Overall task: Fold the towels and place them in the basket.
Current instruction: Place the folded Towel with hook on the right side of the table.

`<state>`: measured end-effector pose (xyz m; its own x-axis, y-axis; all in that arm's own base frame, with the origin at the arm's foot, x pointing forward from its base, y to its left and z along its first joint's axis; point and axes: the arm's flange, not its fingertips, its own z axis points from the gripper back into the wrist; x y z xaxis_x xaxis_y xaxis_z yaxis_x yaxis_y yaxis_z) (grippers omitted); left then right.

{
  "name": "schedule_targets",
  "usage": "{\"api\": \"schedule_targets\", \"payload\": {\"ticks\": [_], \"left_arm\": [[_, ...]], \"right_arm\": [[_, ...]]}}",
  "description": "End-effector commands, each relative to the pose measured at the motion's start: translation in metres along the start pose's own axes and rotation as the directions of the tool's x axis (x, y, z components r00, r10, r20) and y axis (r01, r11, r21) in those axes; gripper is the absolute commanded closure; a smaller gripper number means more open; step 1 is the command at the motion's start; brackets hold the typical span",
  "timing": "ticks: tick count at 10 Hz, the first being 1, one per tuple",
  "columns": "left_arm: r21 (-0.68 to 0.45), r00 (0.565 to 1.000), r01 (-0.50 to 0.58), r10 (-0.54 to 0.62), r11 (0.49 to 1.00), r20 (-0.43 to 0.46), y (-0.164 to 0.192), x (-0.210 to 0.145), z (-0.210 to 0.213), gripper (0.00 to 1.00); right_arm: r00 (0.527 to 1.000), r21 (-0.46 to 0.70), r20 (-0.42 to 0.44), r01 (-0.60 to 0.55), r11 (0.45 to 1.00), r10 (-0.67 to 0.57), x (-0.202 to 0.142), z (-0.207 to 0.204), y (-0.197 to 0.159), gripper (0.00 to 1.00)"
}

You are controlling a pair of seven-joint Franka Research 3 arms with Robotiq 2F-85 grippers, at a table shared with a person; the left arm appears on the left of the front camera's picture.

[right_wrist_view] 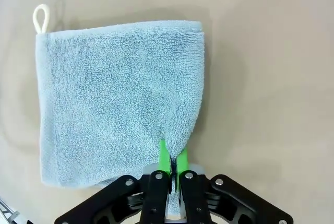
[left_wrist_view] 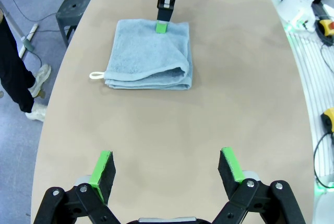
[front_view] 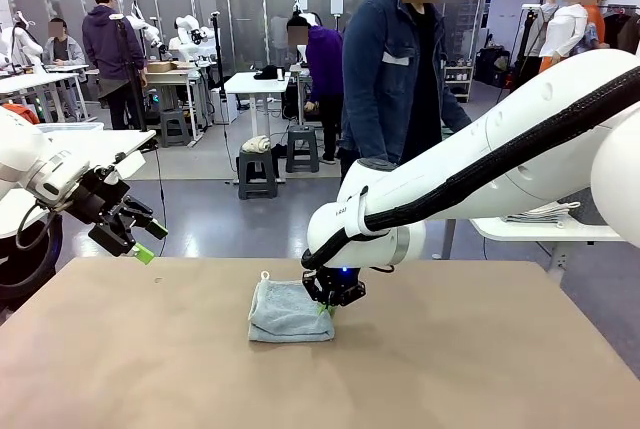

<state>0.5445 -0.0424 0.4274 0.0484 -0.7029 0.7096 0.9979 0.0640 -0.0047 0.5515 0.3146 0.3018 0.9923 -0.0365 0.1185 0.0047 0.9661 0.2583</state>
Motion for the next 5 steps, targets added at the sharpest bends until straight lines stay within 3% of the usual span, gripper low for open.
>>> {"api": "schedule_targets", "payload": {"ticks": [1, 5], "left_arm": [[0.01, 1.0, -0.004, 0.004, 1.0, -0.004, -0.001, 0.001, 0.001, 0.0], [0.01, 1.0, -0.004, 0.004, 1.0, -0.004, -0.001, 0.001, 0.001, 0.0]], "right_arm": [[0.998, -0.006, 0.041, -0.056, 0.998, 0.056, 0.006, 0.01, -0.022, 0.95], [0.999, 0.008, -0.003, -0.04, 0.999, 0.04, 0.025, 0.031, -0.133, 0.95]]}}
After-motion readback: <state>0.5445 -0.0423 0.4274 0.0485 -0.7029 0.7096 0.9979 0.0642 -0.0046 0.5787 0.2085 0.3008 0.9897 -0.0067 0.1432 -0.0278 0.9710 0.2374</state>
